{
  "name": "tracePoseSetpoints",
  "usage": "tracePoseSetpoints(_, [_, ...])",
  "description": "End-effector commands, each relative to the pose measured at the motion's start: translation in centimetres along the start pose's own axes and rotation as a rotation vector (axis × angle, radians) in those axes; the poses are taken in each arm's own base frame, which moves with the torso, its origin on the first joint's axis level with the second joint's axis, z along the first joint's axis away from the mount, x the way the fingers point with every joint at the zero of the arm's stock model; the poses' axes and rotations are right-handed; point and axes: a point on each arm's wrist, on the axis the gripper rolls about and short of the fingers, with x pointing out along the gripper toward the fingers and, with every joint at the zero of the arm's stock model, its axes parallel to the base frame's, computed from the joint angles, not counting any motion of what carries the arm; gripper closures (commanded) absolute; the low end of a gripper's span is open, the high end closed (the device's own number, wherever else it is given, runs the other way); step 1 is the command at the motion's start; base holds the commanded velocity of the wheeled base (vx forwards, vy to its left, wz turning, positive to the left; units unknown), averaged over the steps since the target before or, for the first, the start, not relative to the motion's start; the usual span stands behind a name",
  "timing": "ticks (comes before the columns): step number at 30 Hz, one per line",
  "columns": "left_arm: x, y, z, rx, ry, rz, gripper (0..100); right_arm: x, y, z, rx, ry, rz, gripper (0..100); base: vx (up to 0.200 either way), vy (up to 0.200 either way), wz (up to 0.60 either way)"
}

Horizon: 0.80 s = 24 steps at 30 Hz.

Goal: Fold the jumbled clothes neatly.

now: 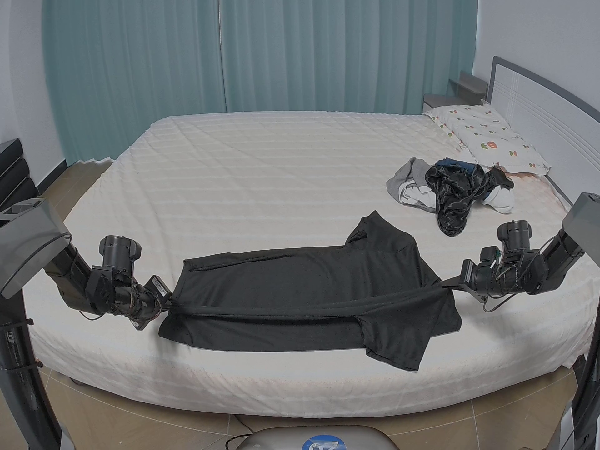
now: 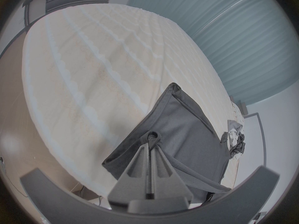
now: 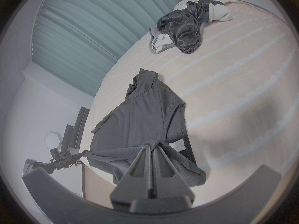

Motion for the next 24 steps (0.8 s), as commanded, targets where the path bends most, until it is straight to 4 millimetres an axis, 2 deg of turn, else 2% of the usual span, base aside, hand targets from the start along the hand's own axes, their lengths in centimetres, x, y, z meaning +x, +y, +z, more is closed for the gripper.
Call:
tracePoseSetpoints(1, [1.3, 0.5, -0.2, -0.010, 0.016, 0.019, 100, 2.2, -0.7, -0.3, 0.008, 0.017, -0.020, 0, 0.000, 0.000, 0.00])
tracePoseSetpoints(2, [1.3, 0.5, -0.1, -0.011, 0.011, 0.016, 100, 2.4, -0.8, -0.3, 0.008, 0.016, -0.023, 0, 0.000, 0.000, 0.00])
tracePoseSetpoints(3, [1.4, 0.3, 0.1, -0.019, 0.004, 0.009, 0, 2.5, -0.9, -0.3, 0.012, 0.015, -0.028, 0, 0.000, 0.000, 0.00])
tracePoseSetpoints(6, [1.4, 0.2, 0.2, -0.038, -0.003, 0.001, 0, 2.5, -0.6, -0.2, 0.025, -0.002, -0.028, 0, 0.000, 0.000, 0.00])
tracePoseSetpoints(9, [1.3, 0.1, 0.6, -0.081, -0.023, -0.017, 0, 1.5, 0.0, 0.1, 0.055, -0.076, 0.011, 0, 0.000, 0.000, 0.00])
tracePoseSetpoints(12, [1.0, 0.4, 0.9, -0.093, -0.036, -0.022, 0, 0.4, 0.4, -0.5, 0.051, -0.106, 0.029, 0, 0.000, 0.000, 0.00])
tracePoseSetpoints(15, [0.4, 0.6, 1.3, -0.108, -0.051, -0.028, 0, -0.8, 1.1, -2.0, 0.041, -0.084, 0.038, 0, 0.000, 0.000, 0.00])
tracePoseSetpoints(17, [-0.1, 0.7, 1.5, -0.113, -0.053, -0.035, 0, -0.8, 1.6, -3.2, 0.028, -0.053, 0.038, 0, 0.000, 0.000, 0.00])
tracePoseSetpoints(19, [-0.1, 0.7, 1.5, -0.113, -0.053, -0.035, 0, -0.8, 1.6, -3.2, 0.028, -0.053, 0.038, 0, 0.000, 0.000, 0.00])
tracePoseSetpoints(20, [-0.8, 0.7, 1.5, -0.117, -0.032, -0.059, 0, -0.6, 1.9, -4.4, 0.006, -0.026, 0.043, 0, 0.000, 0.000, 0.00])
tracePoseSetpoints(24, [-1.2, 0.7, 1.4, -0.116, -0.025, -0.068, 0, -0.1, 2.0, -4.8, -0.015, -0.012, 0.042, 0, 0.000, 0.000, 0.00])
